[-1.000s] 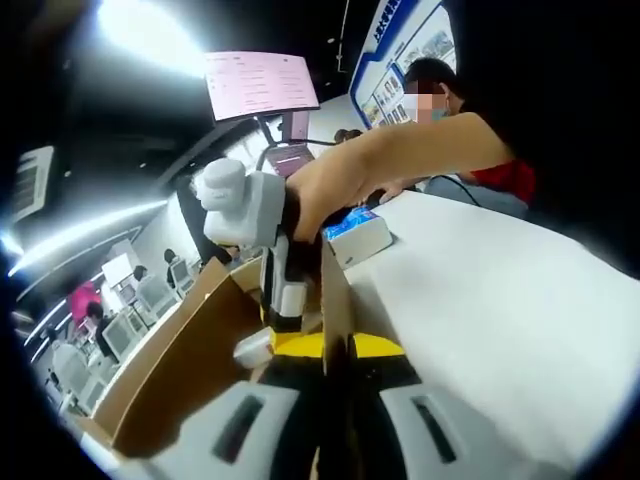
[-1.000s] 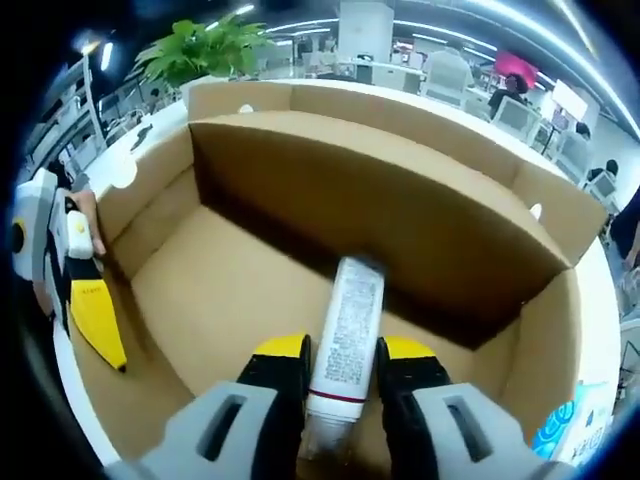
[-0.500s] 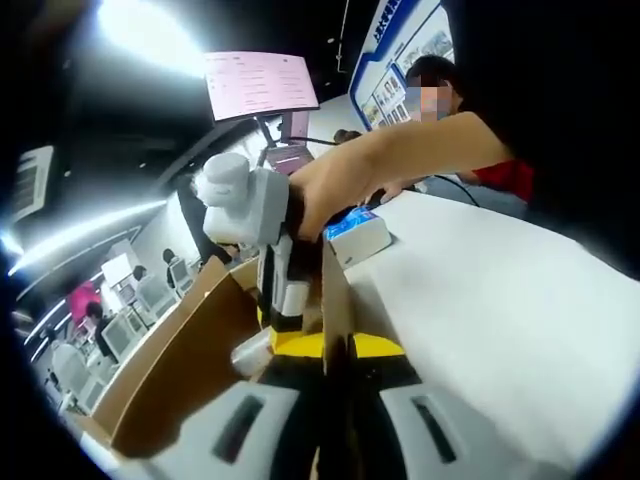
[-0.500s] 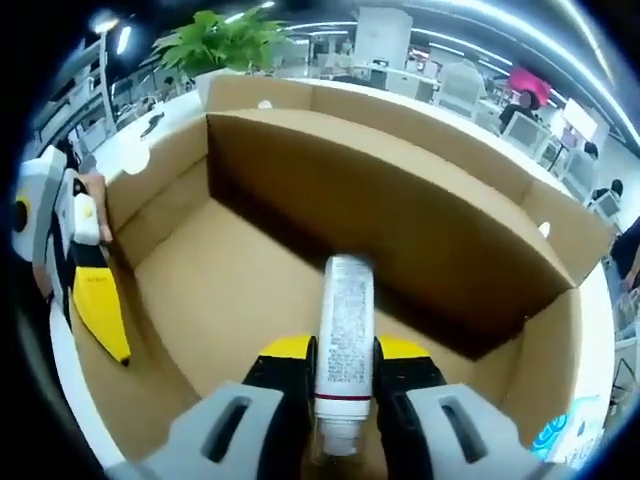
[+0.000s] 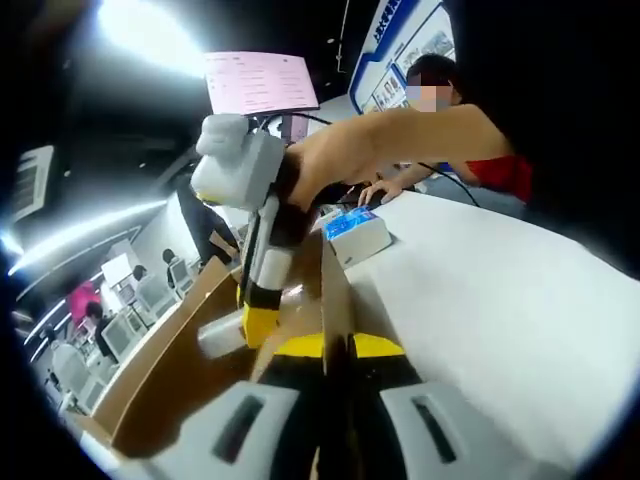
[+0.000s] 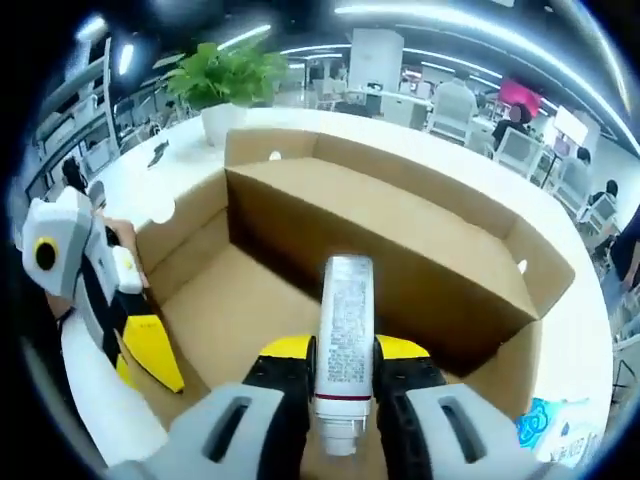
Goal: Operate the shoe box by opening the lid, removing the specified soft item, and placing it in the target area until the item is outside and the box remains undamaged.
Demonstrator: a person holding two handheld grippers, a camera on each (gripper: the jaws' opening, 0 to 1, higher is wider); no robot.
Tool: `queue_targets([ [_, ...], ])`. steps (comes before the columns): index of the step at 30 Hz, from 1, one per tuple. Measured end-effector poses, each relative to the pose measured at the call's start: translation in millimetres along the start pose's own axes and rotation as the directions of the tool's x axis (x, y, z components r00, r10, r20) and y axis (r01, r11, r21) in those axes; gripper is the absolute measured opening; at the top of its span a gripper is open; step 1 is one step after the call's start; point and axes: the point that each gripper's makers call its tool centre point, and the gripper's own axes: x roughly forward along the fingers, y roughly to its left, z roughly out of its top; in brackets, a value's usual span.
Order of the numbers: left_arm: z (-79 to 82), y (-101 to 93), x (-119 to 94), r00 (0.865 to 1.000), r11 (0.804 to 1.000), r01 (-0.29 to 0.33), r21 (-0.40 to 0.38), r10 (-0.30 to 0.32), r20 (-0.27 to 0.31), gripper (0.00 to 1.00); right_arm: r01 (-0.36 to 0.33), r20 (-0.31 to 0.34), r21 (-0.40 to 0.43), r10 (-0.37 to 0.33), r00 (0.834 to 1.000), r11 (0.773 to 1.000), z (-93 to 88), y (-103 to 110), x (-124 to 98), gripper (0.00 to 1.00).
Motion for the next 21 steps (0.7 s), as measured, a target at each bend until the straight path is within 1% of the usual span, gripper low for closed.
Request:
queue_targets([
  [7, -0.2, -0.1, 0.0, 1.0, 1.0, -0.001, 0.0, 0.001, 0.0, 0.06, 0.008, 0.028, -0.009, -0.008, 1.0, 1.0, 4.1, -2.6, -15.6, 0.21],
  [14, -0.6, 0.1, 0.0, 1.0, 1.0, -0.001, 0.001, 0.001, 0.0, 0.06, -0.002, 0.072, 0.03, 0.0, 0.997, 1.0, 10.6, -6.7, -31.5, 0.21],
  [21, -1.2, 0.7, 0.0, 1.0, 1.0, -0.001, 0.0, 0.001, 0.0, 0.06, 0.015, 0.093, 0.03, -0.017, 0.996, 0.999, 13.3, -16.7, -50.5, 0.21],
])
